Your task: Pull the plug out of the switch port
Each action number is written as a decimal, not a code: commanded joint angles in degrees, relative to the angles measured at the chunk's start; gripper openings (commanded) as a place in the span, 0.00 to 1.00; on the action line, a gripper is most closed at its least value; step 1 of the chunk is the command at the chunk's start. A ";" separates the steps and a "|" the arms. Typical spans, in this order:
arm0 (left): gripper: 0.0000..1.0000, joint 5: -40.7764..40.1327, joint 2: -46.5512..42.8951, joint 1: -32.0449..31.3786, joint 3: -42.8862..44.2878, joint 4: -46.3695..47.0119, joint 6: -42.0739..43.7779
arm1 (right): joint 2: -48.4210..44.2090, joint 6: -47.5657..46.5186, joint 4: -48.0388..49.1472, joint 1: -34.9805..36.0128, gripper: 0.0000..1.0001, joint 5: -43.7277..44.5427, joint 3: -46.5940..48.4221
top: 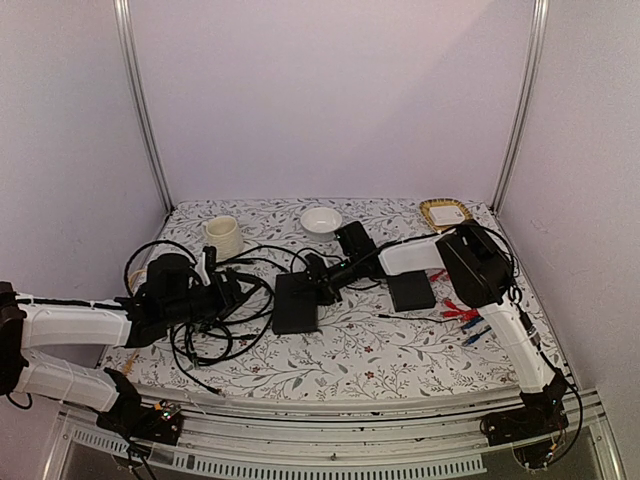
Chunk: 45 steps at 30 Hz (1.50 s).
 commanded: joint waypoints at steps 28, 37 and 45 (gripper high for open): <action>0.70 -1.94 -5.10 4.22 1.62 -5.35 3.45 | -9.52 -10.20 -28.88 0.18 0.99 38.09 -2.77; 0.70 -12.80 -11.51 4.30 4.66 -12.69 6.99 | -17.93 -15.44 -36.24 1.07 0.99 56.01 -2.21; 0.70 -24.75 -15.85 4.30 7.69 -16.99 15.61 | -35.74 -23.08 -27.35 2.49 0.99 77.04 -17.77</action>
